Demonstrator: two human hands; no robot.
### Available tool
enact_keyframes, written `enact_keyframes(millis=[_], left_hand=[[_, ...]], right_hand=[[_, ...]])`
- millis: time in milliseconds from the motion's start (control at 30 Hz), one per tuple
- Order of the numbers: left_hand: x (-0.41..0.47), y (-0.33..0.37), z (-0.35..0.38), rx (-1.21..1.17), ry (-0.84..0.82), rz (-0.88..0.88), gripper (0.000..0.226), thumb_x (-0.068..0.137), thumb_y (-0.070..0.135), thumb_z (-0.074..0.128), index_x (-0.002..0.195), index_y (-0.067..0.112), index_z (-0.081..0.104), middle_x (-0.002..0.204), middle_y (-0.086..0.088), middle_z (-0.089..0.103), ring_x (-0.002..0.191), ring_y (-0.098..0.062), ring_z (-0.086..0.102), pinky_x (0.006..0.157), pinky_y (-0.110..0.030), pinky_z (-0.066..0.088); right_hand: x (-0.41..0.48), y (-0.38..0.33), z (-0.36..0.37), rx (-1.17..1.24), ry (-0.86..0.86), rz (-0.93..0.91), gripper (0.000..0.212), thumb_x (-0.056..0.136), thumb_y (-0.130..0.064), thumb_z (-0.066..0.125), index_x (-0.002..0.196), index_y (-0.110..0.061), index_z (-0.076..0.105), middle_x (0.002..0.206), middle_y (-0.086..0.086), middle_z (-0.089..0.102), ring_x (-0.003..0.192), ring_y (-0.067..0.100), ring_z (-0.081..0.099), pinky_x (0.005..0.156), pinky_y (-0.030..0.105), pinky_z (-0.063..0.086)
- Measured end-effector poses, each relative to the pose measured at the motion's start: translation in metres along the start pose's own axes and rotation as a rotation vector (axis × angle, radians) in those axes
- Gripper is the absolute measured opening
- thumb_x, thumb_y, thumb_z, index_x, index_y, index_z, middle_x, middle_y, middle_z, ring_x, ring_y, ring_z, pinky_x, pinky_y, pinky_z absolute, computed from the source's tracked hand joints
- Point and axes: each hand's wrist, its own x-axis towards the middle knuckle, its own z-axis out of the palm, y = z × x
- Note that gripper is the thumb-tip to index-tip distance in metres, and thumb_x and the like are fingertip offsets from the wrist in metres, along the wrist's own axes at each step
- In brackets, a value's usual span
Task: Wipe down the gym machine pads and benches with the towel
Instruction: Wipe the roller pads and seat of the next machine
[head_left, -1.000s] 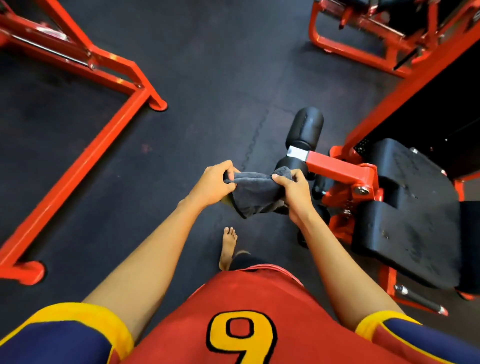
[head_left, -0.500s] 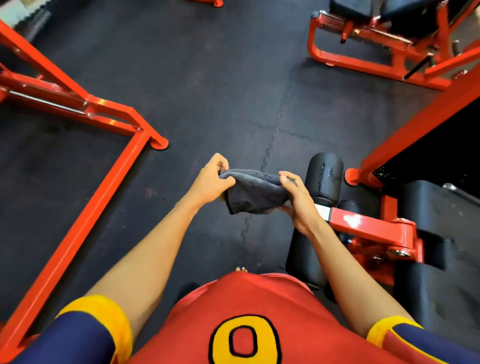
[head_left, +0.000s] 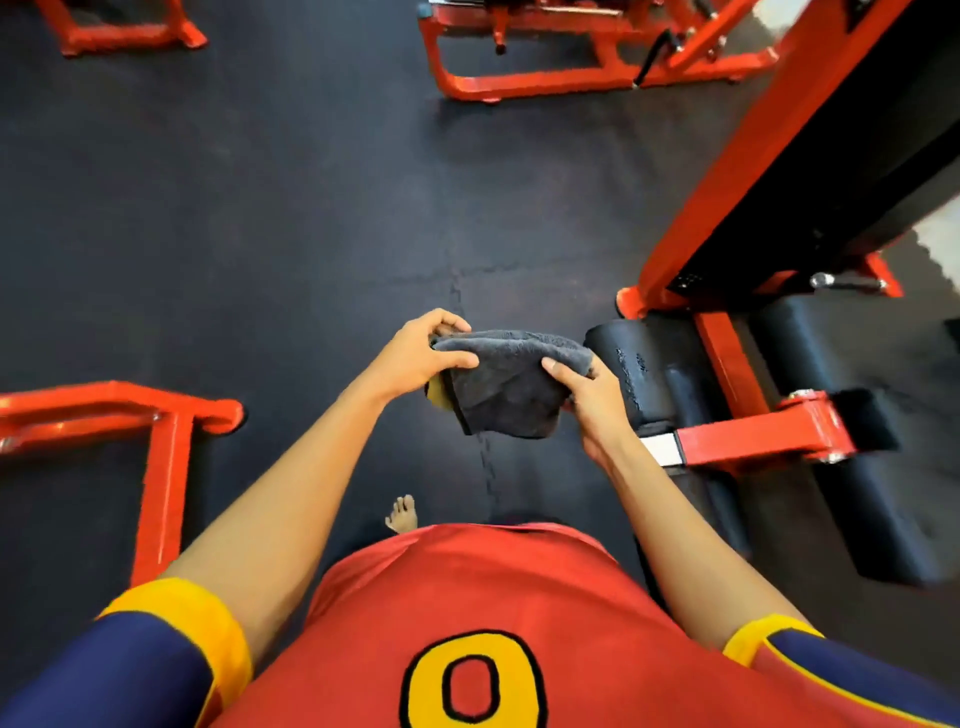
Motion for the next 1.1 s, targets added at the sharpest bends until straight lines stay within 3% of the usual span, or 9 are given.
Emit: enact_keyframes(millis=[100, 200, 300, 433, 600, 767, 900, 967, 1100], left_hand=[[0.039, 0.013, -0.024, 0.189, -0.183, 0.015, 0.043, 0.077, 0.024, 0.089, 0.114, 0.03, 0.069, 0.113, -0.001, 0.069, 0.097, -0.015, 0.066, 0.079, -0.02, 0.05], [0.086, 0.03, -0.037, 0.25, -0.314, 0.042, 0.017, 0.082, 0.022, 0.085, 0.093, 0.023, 0.072, 0.087, -0.001, 0.074, 0.072, -0.012, 0.067, 0.068, -0.026, 0.047], [0.13, 0.048, -0.029, 0.259, -0.415, 0.09, 0.019, 0.084, 0.027, 0.082, 0.081, 0.021, 0.065, 0.074, 0.001, 0.065, 0.067, -0.013, 0.058, 0.067, -0.031, 0.042], [0.185, 0.072, 0.004, 0.27, -0.566, 0.163, 0.02, 0.087, 0.026, 0.078, 0.091, 0.014, 0.063, 0.08, 0.008, 0.063, 0.071, -0.007, 0.056, 0.07, -0.029, 0.043], [0.255, 0.103, 0.058, 0.35, -0.749, 0.231, 0.025, 0.09, 0.028, 0.075, 0.099, 0.008, 0.062, 0.088, 0.002, 0.064, 0.078, -0.011, 0.056, 0.072, -0.031, 0.043], [0.301, 0.122, 0.116, 0.458, -0.908, 0.303, 0.024, 0.093, 0.022, 0.073, 0.098, 0.003, 0.06, 0.083, -0.001, 0.057, 0.074, -0.012, 0.048, 0.072, -0.034, 0.038], [0.317, 0.13, 0.152, 0.519, -1.09, 0.354, 0.02, 0.096, 0.023, 0.069, 0.095, 0.006, 0.06, 0.081, -0.003, 0.054, 0.073, -0.014, 0.046, 0.07, -0.034, 0.036], [0.327, 0.137, 0.17, 0.537, -1.18, 0.38, 0.013, 0.097, 0.021, 0.068, 0.096, 0.01, 0.062, 0.082, 0.0, 0.059, 0.073, -0.012, 0.051, 0.07, -0.032, 0.039], [0.35, 0.15, 0.193, 0.598, -1.341, 0.471, 0.009, 0.097, 0.019, 0.069, 0.102, 0.012, 0.066, 0.09, 0.001, 0.068, 0.078, -0.009, 0.059, 0.074, -0.027, 0.045]], right_hand=[[0.003, -0.006, 0.021, 0.065, 0.121, -0.03, 0.025, 0.09, -0.006, 0.075, 0.114, -0.01, 0.069, 0.107, 0.003, 0.076, 0.093, 0.007, 0.071, 0.073, 0.021, 0.054], [0.014, -0.014, 0.031, 0.062, 0.229, -0.04, 0.025, 0.09, -0.009, 0.076, 0.114, -0.009, 0.07, 0.11, 0.006, 0.077, 0.1, 0.012, 0.071, 0.082, 0.027, 0.055], [0.027, -0.021, 0.026, 0.113, 0.346, -0.027, 0.02, 0.094, -0.019, 0.075, 0.113, -0.015, 0.07, 0.116, 0.005, 0.076, 0.107, 0.017, 0.07, 0.086, 0.03, 0.055], [0.045, -0.023, 0.019, 0.235, 0.496, -0.022, 0.02, 0.102, -0.029, 0.064, 0.119, -0.018, 0.066, 0.122, 0.004, 0.074, 0.113, 0.016, 0.07, 0.087, 0.031, 0.053], [0.078, -0.019, -0.012, 0.262, 0.623, 0.029, 0.039, 0.096, -0.052, 0.064, 0.127, -0.028, 0.061, 0.126, -0.006, 0.072, 0.121, 0.011, 0.066, 0.11, 0.045, 0.049], [0.071, -0.014, -0.046, 0.253, 0.627, 0.148, 0.069, 0.077, -0.033, 0.089, 0.134, -0.021, 0.052, 0.129, -0.002, 0.069, 0.119, 0.016, 0.067, 0.098, 0.044, 0.057], [0.06, -0.012, -0.05, 0.267, 0.677, 0.202, 0.044, 0.089, -0.01, 0.077, 0.129, -0.024, 0.065, 0.121, -0.006, 0.075, 0.114, 0.014, 0.07, 0.102, 0.042, 0.055], [0.061, -0.011, -0.041, 0.32, 0.786, 0.184, 0.047, 0.097, -0.014, 0.069, 0.138, -0.034, 0.058, 0.128, -0.012, 0.071, 0.119, 0.011, 0.067, 0.1, 0.042, 0.056], [0.076, -0.009, -0.011, 0.369, 0.99, 0.265, 0.037, 0.105, -0.025, 0.059, 0.137, -0.041, 0.052, 0.126, -0.016, 0.068, 0.111, 0.007, 0.067, 0.079, 0.041, 0.06]])
